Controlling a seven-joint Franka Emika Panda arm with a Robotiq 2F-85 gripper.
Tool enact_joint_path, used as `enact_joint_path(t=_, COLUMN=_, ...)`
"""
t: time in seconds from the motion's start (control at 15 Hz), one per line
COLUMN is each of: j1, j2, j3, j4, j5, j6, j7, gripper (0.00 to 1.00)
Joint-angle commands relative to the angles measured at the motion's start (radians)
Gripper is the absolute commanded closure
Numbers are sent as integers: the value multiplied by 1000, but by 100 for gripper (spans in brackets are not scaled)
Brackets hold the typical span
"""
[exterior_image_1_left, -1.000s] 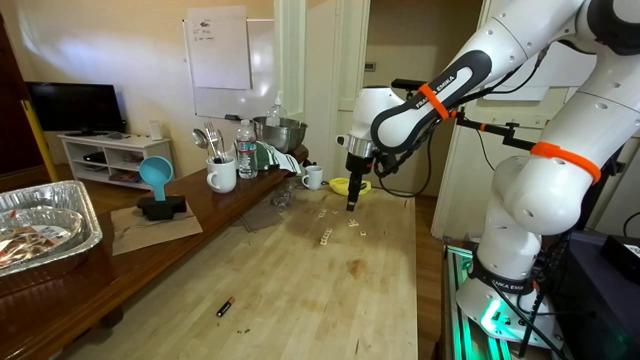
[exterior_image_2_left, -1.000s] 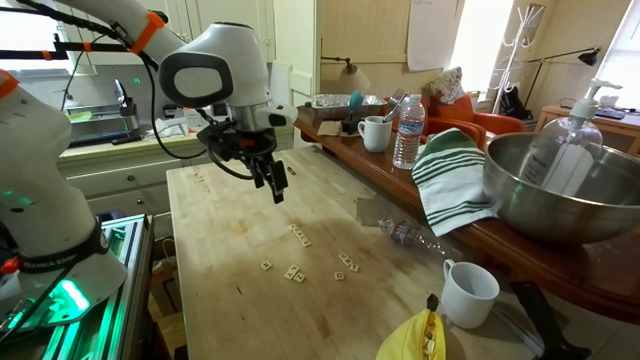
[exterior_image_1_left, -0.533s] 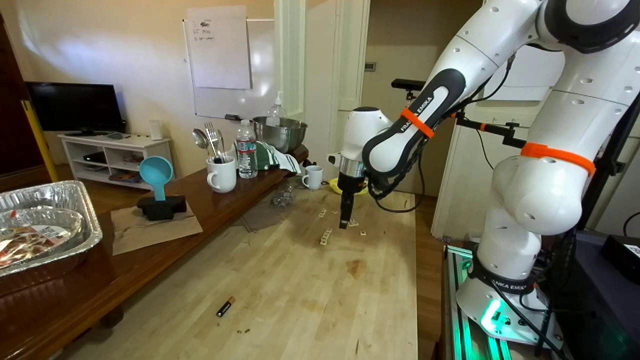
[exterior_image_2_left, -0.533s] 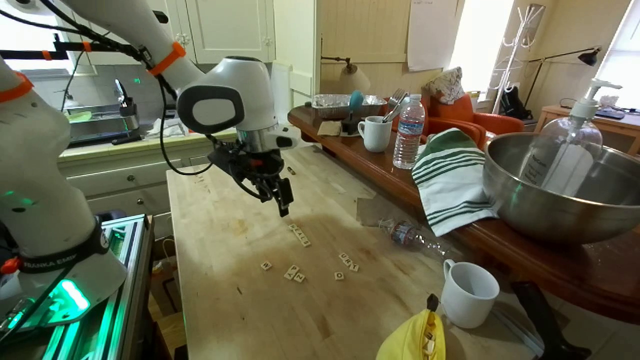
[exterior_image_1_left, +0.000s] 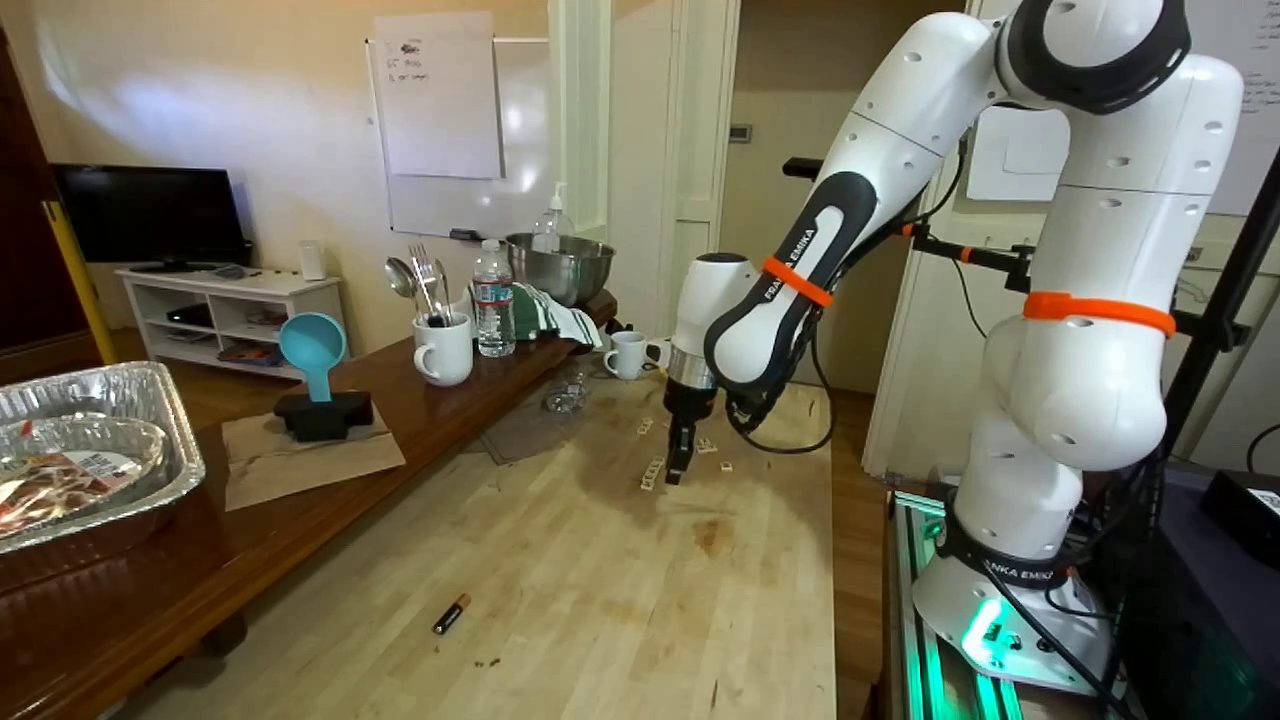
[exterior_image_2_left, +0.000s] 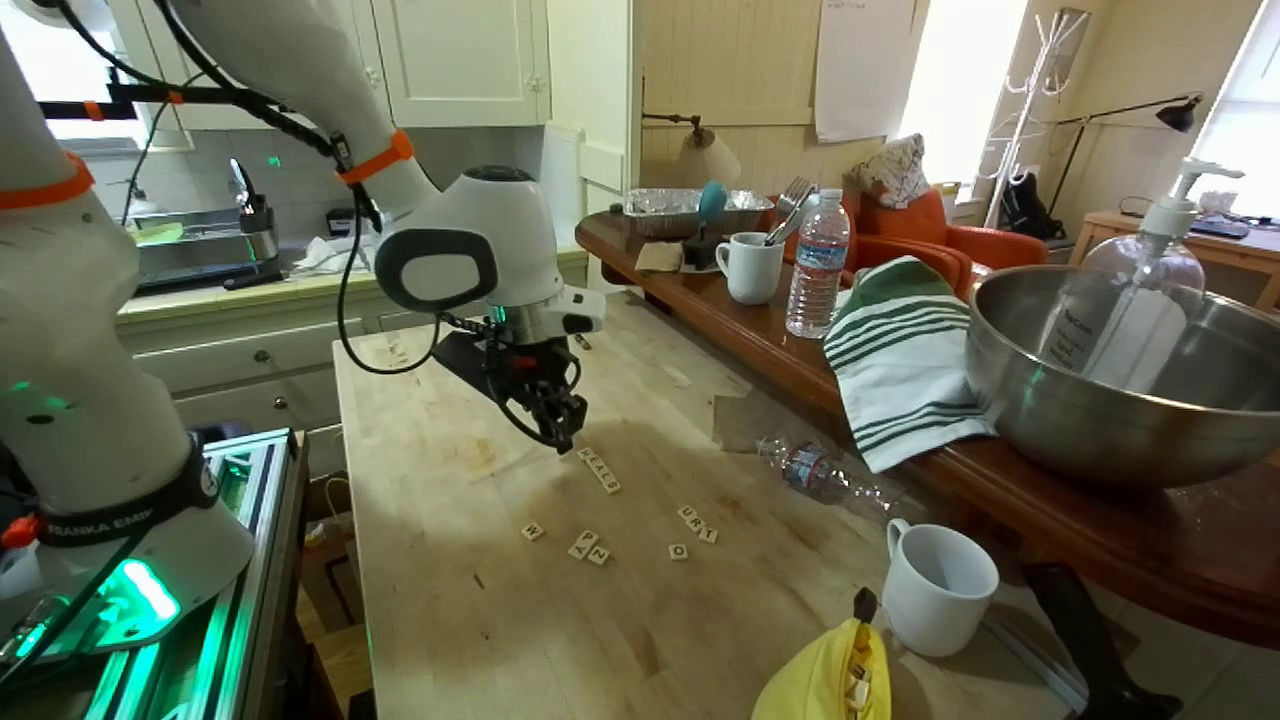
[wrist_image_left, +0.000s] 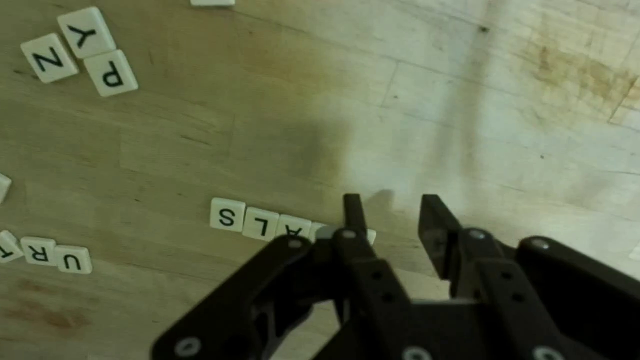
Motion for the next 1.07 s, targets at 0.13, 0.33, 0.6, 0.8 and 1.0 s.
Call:
enact_joint_path(t=0.13, j1=5, j2=106, j3=45, j4=44, j5=165, j6=125, j7=-115, gripper=100)
enact_joint_path(t=0.33, j1=-8, j2=140, j3=67, j4=70, j5=208, j6=141, j7=-147, gripper=100)
enact_joint_path(t=0.6, j1=-18, j2=170, j3=69, j4=98, j5=218, j6=144, j7=-160, gripper=100)
enact_joint_path(t=0.8, j1=-24, j2=190, j3=73, j4=114, j5=218, j6=141, j7=-167, gripper=100)
enact_joint_path(t=1.0, j1=-25, j2=210, j3=74, j4=126, j5=211, j6=137, j7=-171, gripper=100)
